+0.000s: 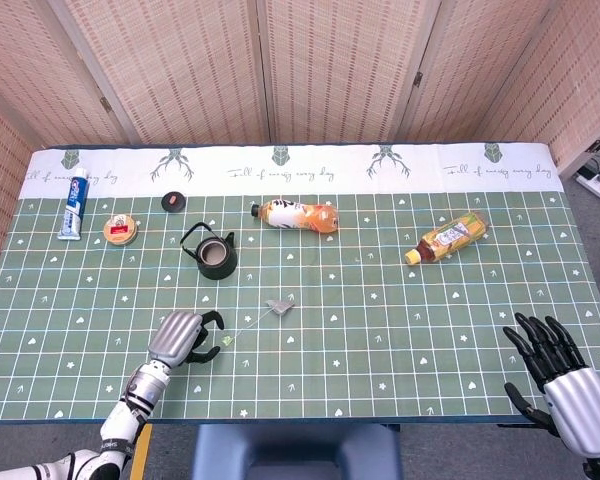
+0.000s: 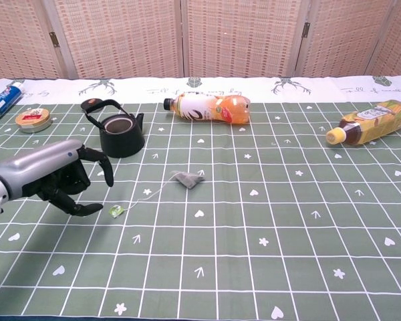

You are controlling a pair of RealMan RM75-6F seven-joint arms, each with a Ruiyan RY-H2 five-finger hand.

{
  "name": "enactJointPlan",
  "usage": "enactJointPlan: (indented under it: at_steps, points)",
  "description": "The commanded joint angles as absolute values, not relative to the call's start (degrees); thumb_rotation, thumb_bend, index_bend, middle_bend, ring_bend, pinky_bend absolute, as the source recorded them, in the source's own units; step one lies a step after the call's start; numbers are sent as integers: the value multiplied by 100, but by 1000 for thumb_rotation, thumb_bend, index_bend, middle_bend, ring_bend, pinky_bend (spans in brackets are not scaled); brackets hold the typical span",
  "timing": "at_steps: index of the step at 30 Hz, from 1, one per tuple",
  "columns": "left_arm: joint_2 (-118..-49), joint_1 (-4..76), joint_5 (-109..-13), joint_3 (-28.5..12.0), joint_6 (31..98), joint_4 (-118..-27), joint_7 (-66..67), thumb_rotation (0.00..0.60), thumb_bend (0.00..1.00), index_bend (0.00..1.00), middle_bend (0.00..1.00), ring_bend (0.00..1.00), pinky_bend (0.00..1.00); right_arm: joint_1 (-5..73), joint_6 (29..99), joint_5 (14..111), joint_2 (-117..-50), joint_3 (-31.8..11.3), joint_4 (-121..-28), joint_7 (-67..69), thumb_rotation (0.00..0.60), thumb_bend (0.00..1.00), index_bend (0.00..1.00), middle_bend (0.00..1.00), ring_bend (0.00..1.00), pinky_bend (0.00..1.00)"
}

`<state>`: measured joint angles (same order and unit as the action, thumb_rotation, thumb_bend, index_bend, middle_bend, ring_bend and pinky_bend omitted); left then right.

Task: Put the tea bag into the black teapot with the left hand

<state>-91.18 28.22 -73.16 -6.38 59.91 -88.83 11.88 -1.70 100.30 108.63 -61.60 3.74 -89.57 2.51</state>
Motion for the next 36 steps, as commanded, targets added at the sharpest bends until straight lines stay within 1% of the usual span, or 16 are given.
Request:
enactJointPlan:
  at_steps: [1, 4, 10, 20, 28, 36]
  points:
    - [-9228, 2907, -7277, -658, 5930, -8693, 1227, 600, 331, 479, 1000, 1000, 1000, -171, 10041, 10869, -6154, 378, -8950, 265, 600, 365, 0, 0, 0, 0]
    - [-9385, 2954, -7265, -671, 5922, -8492, 1188, 600, 335, 494, 1000, 1000, 1000, -185, 10093, 10876, -6155, 380, -8923, 312, 600, 365, 0, 0, 0, 0]
    - [-9516, 3010, -7110, -677, 5838, -8401, 1230, 600, 336, 503, 1000, 1000, 1000, -205, 10197, 10940, -6183, 387, -8859, 370, 600, 365, 0, 0, 0, 0]
    - [-9409, 3098, -6868, -661, 5565, -8421, 1156, 600, 340, 552, 1000, 1000, 1000, -257, 10312, 11015, -6234, 381, -8793, 204, 600, 364, 0, 0, 0, 0]
    - [-9451, 3193, -6748, -715, 5434, -8307, 1046, 600, 345, 546, 1000, 1000, 1000, -257, 10307, 11016, -6225, 390, -8801, 207, 600, 365, 0, 0, 0, 0]
    - [-9455, 3292, -6667, -686, 5246, -8232, 990, 600, 361, 540, 1000, 1000, 1000, -259, 10319, 11009, -6223, 388, -8797, 223, 600, 365, 0, 0, 0, 0]
